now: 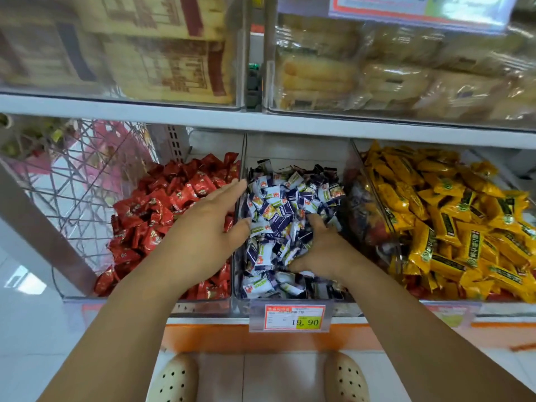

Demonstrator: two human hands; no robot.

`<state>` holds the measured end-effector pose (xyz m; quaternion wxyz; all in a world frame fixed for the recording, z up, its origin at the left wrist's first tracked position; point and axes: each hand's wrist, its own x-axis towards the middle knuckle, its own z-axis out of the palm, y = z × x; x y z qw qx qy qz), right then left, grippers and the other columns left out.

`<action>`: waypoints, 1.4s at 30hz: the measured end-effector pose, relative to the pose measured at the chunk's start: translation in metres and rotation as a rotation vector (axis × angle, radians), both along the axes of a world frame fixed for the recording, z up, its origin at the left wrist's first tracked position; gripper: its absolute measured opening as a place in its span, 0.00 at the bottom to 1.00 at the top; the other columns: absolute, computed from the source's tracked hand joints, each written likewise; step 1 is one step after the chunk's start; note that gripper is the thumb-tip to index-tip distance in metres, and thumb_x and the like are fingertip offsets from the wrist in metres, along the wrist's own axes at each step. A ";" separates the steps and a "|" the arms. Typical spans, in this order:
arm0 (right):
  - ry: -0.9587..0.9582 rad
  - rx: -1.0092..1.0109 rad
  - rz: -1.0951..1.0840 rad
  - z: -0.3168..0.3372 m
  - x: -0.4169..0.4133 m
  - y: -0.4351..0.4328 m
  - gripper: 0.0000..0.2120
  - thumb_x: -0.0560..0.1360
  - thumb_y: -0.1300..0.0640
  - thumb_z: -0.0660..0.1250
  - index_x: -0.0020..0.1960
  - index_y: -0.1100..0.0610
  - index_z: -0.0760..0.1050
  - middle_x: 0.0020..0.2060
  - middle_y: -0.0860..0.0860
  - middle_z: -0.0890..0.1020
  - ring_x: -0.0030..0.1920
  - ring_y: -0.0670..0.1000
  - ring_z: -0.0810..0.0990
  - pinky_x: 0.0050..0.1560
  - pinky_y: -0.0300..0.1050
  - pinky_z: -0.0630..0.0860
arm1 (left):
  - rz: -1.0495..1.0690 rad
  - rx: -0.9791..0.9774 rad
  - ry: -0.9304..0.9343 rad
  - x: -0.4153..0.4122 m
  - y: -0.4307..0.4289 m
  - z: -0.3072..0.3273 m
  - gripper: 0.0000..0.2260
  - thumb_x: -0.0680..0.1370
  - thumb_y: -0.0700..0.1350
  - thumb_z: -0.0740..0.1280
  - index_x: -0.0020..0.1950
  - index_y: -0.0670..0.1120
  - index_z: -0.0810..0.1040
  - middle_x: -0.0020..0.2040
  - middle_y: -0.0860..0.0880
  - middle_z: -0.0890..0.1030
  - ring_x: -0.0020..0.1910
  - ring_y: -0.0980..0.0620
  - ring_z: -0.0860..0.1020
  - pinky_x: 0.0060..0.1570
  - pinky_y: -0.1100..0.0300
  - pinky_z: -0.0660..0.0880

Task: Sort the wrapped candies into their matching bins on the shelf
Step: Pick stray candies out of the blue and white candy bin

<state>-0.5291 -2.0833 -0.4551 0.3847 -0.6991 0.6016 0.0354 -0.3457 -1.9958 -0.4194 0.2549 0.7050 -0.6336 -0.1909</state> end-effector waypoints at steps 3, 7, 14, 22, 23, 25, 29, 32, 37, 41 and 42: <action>-0.150 -0.022 -0.061 0.003 -0.001 -0.005 0.43 0.70 0.65 0.72 0.76 0.48 0.53 0.51 0.54 0.78 0.37 0.50 0.78 0.33 0.40 0.73 | 0.008 -0.010 0.033 0.000 0.001 0.000 0.28 0.79 0.50 0.62 0.77 0.59 0.55 0.76 0.62 0.56 0.72 0.60 0.60 0.69 0.64 0.58; -0.339 -0.053 -0.199 0.021 -0.004 -0.007 0.36 0.69 0.67 0.70 0.72 0.47 0.63 0.39 0.47 0.74 0.28 0.45 0.72 0.25 0.36 0.69 | 0.020 -0.016 0.067 0.001 0.001 0.000 0.28 0.79 0.49 0.63 0.77 0.59 0.56 0.75 0.63 0.57 0.71 0.64 0.60 0.66 0.68 0.57; -0.683 -0.138 -0.217 0.065 0.002 -0.024 0.31 0.64 0.57 0.79 0.62 0.47 0.69 0.50 0.46 0.76 0.38 0.36 0.81 0.33 0.31 0.76 | 0.028 0.005 0.065 0.002 0.002 0.000 0.28 0.80 0.50 0.63 0.77 0.60 0.55 0.75 0.64 0.55 0.71 0.60 0.62 0.64 0.68 0.57; -0.135 -0.120 0.091 0.074 -0.024 -0.023 0.15 0.80 0.56 0.62 0.65 0.45 0.73 0.67 0.48 0.72 0.64 0.52 0.73 0.59 0.51 0.76 | 0.015 0.015 0.095 0.004 0.002 0.000 0.28 0.79 0.50 0.63 0.77 0.60 0.55 0.75 0.64 0.56 0.69 0.62 0.63 0.65 0.66 0.59; 0.102 -0.214 0.181 0.071 -0.027 -0.024 0.14 0.80 0.60 0.59 0.63 0.50 0.76 0.63 0.49 0.76 0.60 0.53 0.76 0.60 0.50 0.75 | 0.018 0.012 0.091 0.004 0.002 0.000 0.29 0.79 0.50 0.64 0.77 0.60 0.56 0.75 0.63 0.56 0.70 0.61 0.63 0.65 0.66 0.59; 0.443 -0.244 0.371 0.059 -0.022 -0.016 0.14 0.77 0.66 0.57 0.55 0.59 0.79 0.53 0.55 0.80 0.52 0.54 0.79 0.54 0.46 0.77 | 0.020 0.006 0.087 0.003 0.001 0.000 0.29 0.79 0.50 0.64 0.77 0.59 0.56 0.75 0.63 0.57 0.69 0.62 0.63 0.66 0.67 0.59; 0.553 -0.087 0.367 0.027 -0.008 0.000 0.11 0.76 0.71 0.59 0.56 0.66 0.73 0.41 0.56 0.75 0.36 0.51 0.73 0.30 0.37 0.66 | 0.020 -0.001 0.082 0.002 0.000 -0.001 0.29 0.78 0.50 0.64 0.76 0.59 0.56 0.76 0.62 0.57 0.61 0.67 0.63 0.61 0.70 0.58; 0.396 -0.159 0.238 0.009 -0.012 0.000 0.29 0.75 0.71 0.61 0.74 0.63 0.57 0.60 0.61 0.75 0.56 0.58 0.77 0.41 0.43 0.69 | 0.008 -0.001 0.087 0.002 0.001 -0.001 0.29 0.79 0.50 0.64 0.76 0.59 0.56 0.75 0.63 0.57 0.60 0.69 0.61 0.59 0.71 0.58; 0.160 -0.111 0.065 0.003 -0.013 0.004 0.36 0.76 0.70 0.59 0.78 0.55 0.49 0.68 0.59 0.69 0.59 0.59 0.75 0.45 0.47 0.74 | 0.002 -0.003 0.099 0.003 0.002 0.000 0.28 0.79 0.50 0.64 0.76 0.60 0.56 0.75 0.62 0.57 0.60 0.68 0.62 0.59 0.69 0.59; -0.126 -0.119 -0.051 0.009 -0.018 0.004 0.29 0.74 0.68 0.65 0.71 0.52 0.62 0.51 0.52 0.77 0.43 0.51 0.78 0.36 0.45 0.76 | 0.014 0.007 0.076 0.002 0.001 0.000 0.29 0.79 0.50 0.64 0.76 0.59 0.56 0.75 0.61 0.59 0.56 0.60 0.70 0.59 0.67 0.61; -0.214 -0.130 -0.074 0.014 -0.020 0.004 0.29 0.74 0.66 0.69 0.70 0.50 0.64 0.46 0.49 0.76 0.44 0.49 0.79 0.40 0.45 0.77 | 0.017 -0.002 0.062 0.002 0.000 0.000 0.29 0.78 0.50 0.65 0.76 0.59 0.57 0.75 0.60 0.59 0.62 0.57 0.69 0.63 0.66 0.61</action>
